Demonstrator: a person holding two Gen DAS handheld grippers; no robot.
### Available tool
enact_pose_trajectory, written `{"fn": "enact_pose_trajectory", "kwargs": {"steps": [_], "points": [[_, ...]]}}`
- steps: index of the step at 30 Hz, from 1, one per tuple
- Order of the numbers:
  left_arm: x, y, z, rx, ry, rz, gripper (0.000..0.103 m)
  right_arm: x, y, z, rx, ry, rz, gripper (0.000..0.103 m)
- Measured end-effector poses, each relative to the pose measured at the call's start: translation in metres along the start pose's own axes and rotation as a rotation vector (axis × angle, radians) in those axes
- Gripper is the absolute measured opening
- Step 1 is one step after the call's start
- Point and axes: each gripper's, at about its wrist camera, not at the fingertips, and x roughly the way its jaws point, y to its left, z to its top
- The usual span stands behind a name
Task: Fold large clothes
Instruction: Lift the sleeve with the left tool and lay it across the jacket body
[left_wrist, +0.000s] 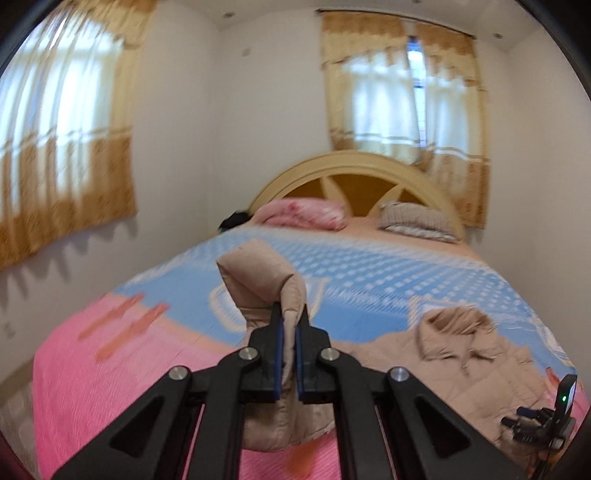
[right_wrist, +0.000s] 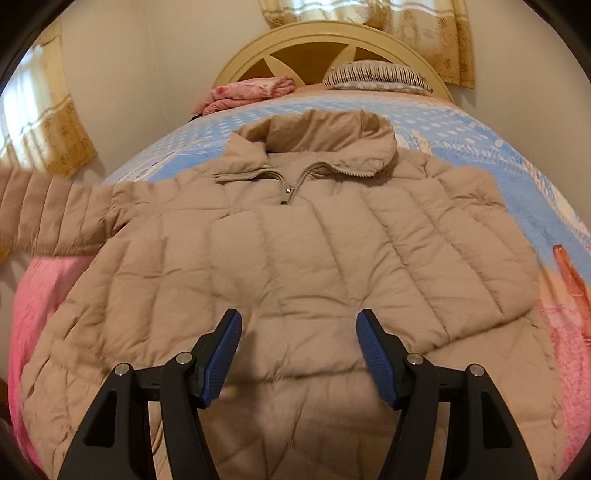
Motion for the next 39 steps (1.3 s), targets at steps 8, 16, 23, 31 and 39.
{"fn": "enact_pose_trajectory", "kwargs": {"steps": [8,16,23,31,39], "points": [[-0.008,-0.081,0.018,0.11,-0.043,-0.137,0.005,-0.038,-0.005,-0.017,0.019,-0.043,0.038,0.065],[-0.009,-0.169,0.001,0.186,-0.015,-0.312,0.005,-0.057,-0.011,-0.046,0.033,-0.042,0.05,0.065],[-0.002,-0.212,-0.032,0.221,0.049,-0.376,0.005,-0.072,-0.022,-0.062,0.08,-0.064,0.068,0.065],[0.011,-0.271,-0.063,0.303,0.112,-0.405,0.005,-0.066,-0.03,-0.071,0.111,-0.047,0.071,0.065],[0.036,-0.294,-0.101,0.4,0.176,-0.382,0.005,-0.059,-0.039,-0.077,0.147,-0.041,0.1,0.065]]}}
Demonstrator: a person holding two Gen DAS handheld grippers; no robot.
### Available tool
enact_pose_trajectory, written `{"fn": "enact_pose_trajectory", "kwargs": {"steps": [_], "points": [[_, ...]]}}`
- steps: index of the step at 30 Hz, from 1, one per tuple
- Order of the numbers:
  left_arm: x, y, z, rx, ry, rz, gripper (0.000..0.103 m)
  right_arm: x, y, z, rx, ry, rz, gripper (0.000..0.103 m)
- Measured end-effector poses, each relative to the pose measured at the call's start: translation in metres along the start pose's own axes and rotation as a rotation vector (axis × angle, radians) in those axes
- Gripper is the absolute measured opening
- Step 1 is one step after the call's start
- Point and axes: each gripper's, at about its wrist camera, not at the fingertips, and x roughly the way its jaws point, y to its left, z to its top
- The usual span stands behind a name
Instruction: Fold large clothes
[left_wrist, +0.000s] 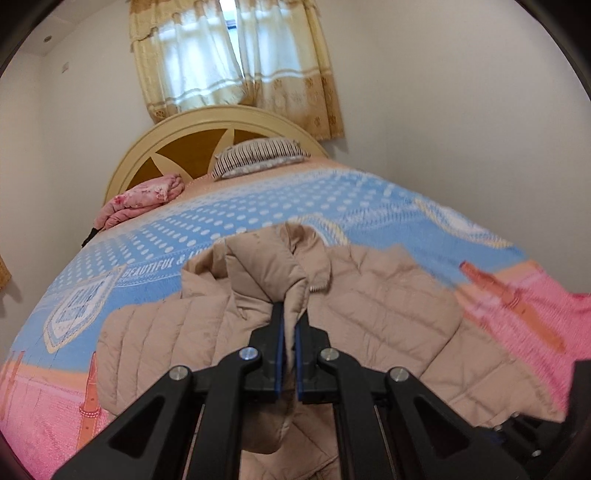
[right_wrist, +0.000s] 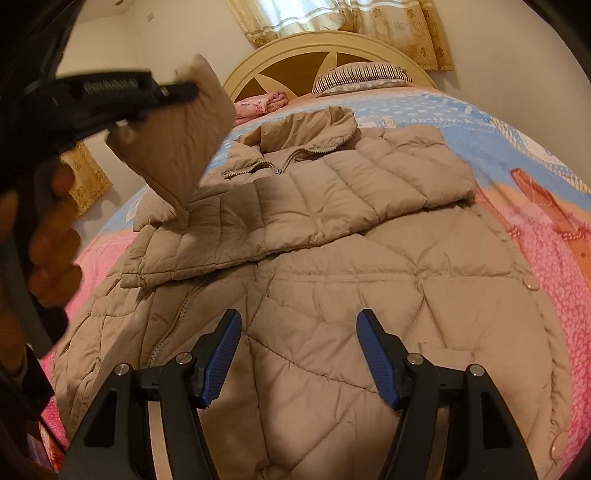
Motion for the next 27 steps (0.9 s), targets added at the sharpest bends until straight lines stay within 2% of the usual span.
{"fn": "enact_pose_trajectory", "kwargs": {"steps": [5,10,15,17,18,19,20,21,22,23,25,27], "points": [[0.024,-0.01,-0.013,0.009,0.05,-0.006,0.005,0.003,0.0,-0.004,-0.002,0.006,0.001,0.066],[0.039,-0.02,-0.025,0.027,0.076,-0.054,0.006,0.003,-0.002,-0.006,0.01,0.005,0.015,0.068],[0.038,-0.033,-0.028,0.037,0.103,-0.115,0.013,0.007,0.0,-0.006,-0.003,0.015,0.002,0.07],[0.028,-0.033,-0.023,0.029,0.091,-0.147,0.018,0.007,-0.001,-0.007,-0.004,0.014,0.003,0.07],[0.019,-0.031,-0.02,0.024,0.066,-0.163,0.029,0.007,-0.001,-0.007,-0.001,0.012,0.006,0.07],[0.012,-0.029,-0.017,0.023,0.046,-0.171,0.047,0.007,-0.001,-0.007,0.004,0.01,0.011,0.07],[-0.003,-0.024,-0.012,0.017,0.001,-0.173,0.058,0.007,-0.002,-0.007,0.01,0.009,0.015,0.07],[-0.017,-0.018,-0.008,0.009,-0.048,-0.165,0.074,0.007,-0.003,-0.007,0.015,0.008,0.019,0.07],[-0.026,-0.013,-0.005,0.009,-0.087,-0.154,0.08,0.006,-0.004,-0.007,0.017,0.007,0.021,0.07],[-0.034,-0.007,-0.003,0.016,-0.115,-0.139,0.08,0.006,-0.004,-0.007,0.018,0.007,0.021,0.07],[-0.036,0.006,-0.003,0.022,-0.115,-0.106,0.08,0.007,-0.002,-0.007,0.015,0.008,0.017,0.07],[-0.023,0.019,-0.01,0.04,-0.081,-0.009,0.08,0.005,-0.001,-0.007,0.013,0.002,0.014,0.07]]}}
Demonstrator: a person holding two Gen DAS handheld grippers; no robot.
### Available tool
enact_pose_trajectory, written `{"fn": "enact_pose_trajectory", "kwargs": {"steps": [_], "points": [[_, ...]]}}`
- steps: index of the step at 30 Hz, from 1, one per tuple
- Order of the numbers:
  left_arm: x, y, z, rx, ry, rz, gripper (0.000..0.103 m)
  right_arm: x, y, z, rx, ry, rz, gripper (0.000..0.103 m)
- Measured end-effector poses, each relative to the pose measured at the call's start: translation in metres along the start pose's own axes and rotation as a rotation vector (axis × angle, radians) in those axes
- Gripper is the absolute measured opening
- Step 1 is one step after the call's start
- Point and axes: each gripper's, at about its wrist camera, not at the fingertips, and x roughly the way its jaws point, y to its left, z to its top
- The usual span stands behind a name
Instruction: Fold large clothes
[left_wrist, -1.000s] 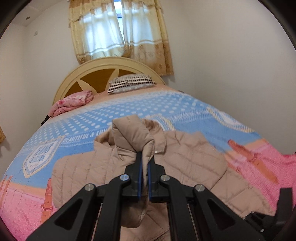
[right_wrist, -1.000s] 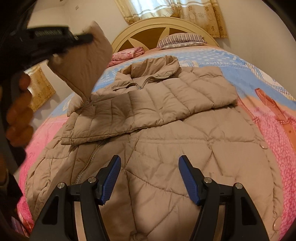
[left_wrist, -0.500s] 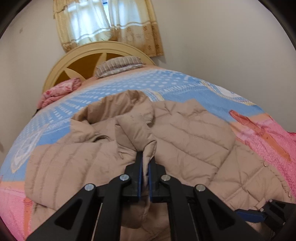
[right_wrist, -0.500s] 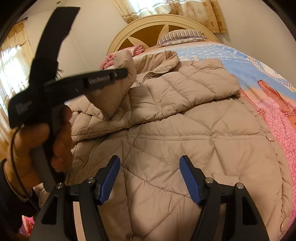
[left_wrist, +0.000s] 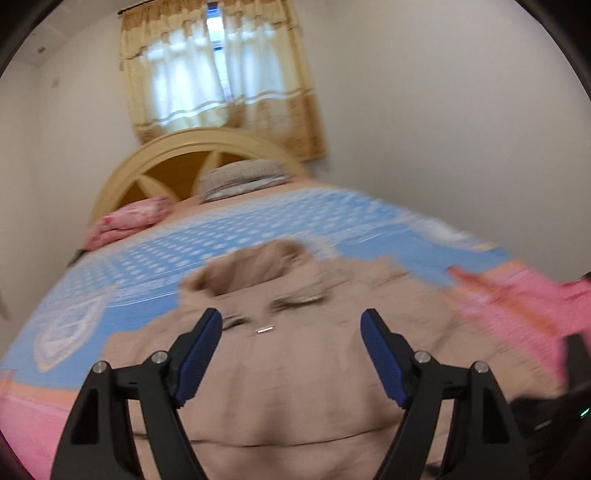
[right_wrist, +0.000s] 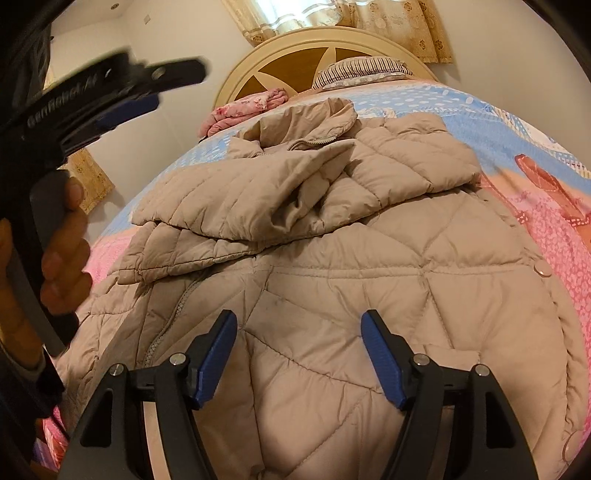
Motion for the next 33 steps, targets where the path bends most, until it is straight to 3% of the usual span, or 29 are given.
{"fn": "enact_pose_trajectory", "kwargs": {"steps": [3,6,8,11,15,18,19,23,30,33], "points": [[0.038,0.017,-0.026,0.024,0.138,0.125,0.08,-0.007,-0.002,0.006,0.02,-0.009,0.002,0.07],[0.066,0.028,-0.053,-0.019,0.257,0.136,0.08,-0.022,0.013,0.03,-0.012,-0.027,-0.008,0.061],[0.071,0.029,-0.061,-0.047,0.273,0.118,0.08,-0.027,0.032,0.05,-0.07,-0.047,-0.004,0.045],[0.067,0.022,-0.059,-0.049,0.265,0.117,0.08,-0.012,0.055,0.086,-0.108,-0.045,0.019,0.039],[0.055,0.025,-0.059,-0.051,0.261,0.117,0.08,0.044,0.053,0.111,-0.078,0.014,-0.004,0.036],[0.035,0.041,-0.051,-0.072,0.213,0.133,0.081,0.079,0.036,0.1,-0.067,0.101,-0.068,0.03],[0.034,0.056,-0.049,-0.079,0.197,0.145,0.086,0.084,0.03,0.096,-0.063,0.114,-0.075,0.03],[0.047,0.086,-0.023,-0.113,0.162,0.202,0.094,0.09,0.018,0.079,-0.046,0.094,-0.063,0.03],[0.13,0.127,-0.026,-0.195,0.314,0.226,0.094,0.093,0.018,0.072,-0.059,0.068,-0.064,0.03],[0.154,0.152,-0.048,-0.334,0.407,0.155,0.094,0.091,0.016,0.07,-0.048,0.063,-0.051,0.03]]}}
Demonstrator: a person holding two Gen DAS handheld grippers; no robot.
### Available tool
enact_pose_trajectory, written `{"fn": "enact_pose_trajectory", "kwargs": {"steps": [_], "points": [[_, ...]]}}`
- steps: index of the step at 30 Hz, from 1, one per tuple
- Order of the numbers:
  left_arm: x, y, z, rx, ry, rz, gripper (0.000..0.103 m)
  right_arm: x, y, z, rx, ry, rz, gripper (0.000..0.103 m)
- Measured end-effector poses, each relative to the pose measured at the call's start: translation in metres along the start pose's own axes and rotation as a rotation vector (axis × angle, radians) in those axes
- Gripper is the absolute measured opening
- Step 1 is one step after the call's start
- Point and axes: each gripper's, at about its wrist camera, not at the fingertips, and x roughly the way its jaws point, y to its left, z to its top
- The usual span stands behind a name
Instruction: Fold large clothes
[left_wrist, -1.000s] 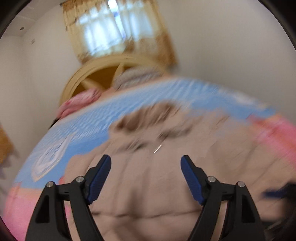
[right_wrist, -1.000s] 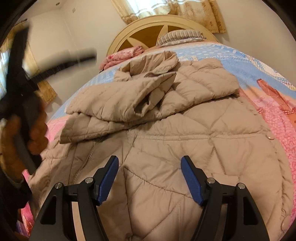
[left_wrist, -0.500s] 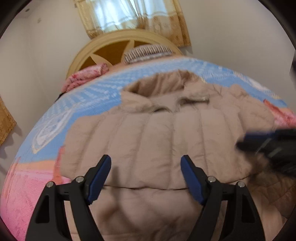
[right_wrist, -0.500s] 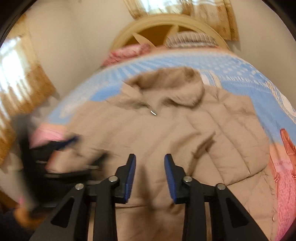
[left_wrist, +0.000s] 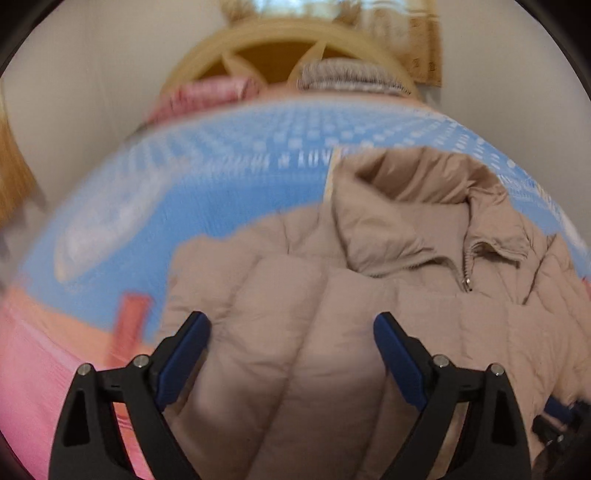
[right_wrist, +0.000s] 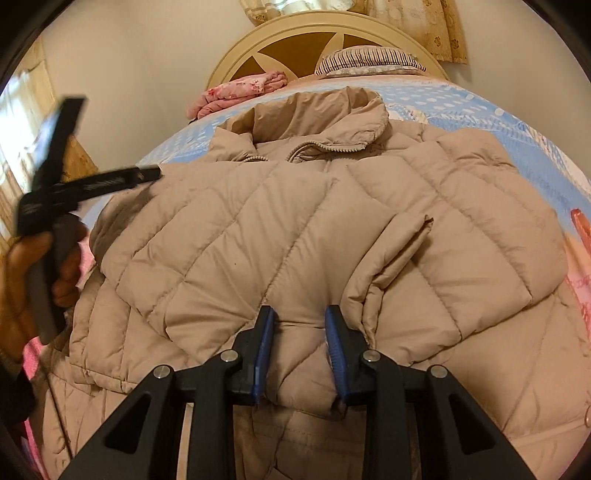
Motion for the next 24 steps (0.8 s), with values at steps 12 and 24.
{"fn": "enact_pose_trajectory", "kwargs": {"steps": [12,24], "points": [[0.03,0.0,-0.026,-0.016,0.029,0.005,0.102,-0.016,0.009,0.012,-0.022,-0.012,-0.037,0.03],[0.029,-0.002,-0.024,-0.007,0.015,0.018,0.103,0.014,0.039,0.041,-0.082,0.01,-0.039,0.03]]}}
